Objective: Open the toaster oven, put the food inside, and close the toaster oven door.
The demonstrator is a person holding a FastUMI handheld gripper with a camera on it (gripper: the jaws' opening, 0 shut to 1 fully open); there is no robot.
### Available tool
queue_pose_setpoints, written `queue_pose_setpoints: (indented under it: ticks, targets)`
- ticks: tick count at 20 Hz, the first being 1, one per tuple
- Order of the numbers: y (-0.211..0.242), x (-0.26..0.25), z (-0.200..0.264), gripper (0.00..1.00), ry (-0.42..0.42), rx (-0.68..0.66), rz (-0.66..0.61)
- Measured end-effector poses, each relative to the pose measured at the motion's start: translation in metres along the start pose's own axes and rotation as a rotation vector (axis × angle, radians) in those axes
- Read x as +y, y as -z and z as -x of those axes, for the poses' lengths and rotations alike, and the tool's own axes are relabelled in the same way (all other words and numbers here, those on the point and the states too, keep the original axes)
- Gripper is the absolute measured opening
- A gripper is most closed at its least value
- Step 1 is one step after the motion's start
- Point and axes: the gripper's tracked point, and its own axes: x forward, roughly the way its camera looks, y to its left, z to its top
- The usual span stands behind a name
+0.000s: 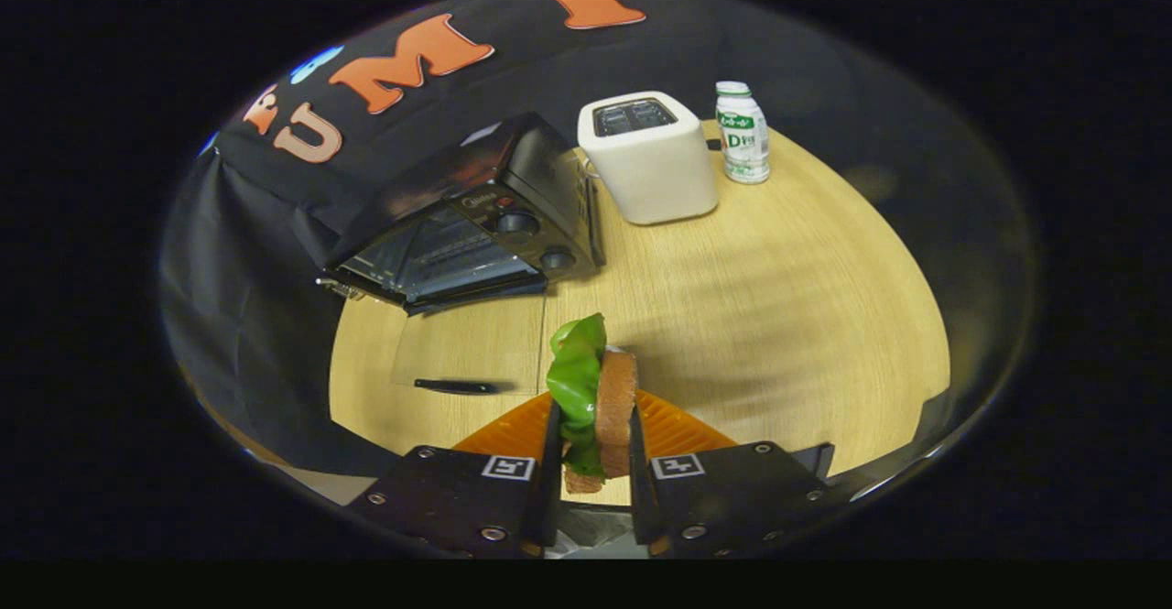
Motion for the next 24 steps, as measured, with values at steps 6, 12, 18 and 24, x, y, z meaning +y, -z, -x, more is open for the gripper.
queue_pose_setpoints:
  ticks: [6,12,18,24]
  targets:
    - [-0.041,0.023,0.042,0.32,-0.047,-0.201,-0.079]
    - [-0.050,0.071,0.031,0.32,-0.212,-0.348,-0.217]
    - [-0.040,0.116,-0.026,0.32,-0.387,-0.385,-0.430]
    - [-0.054,0.146,-0.088,0.32,-0.447,-0.389,-0.577]
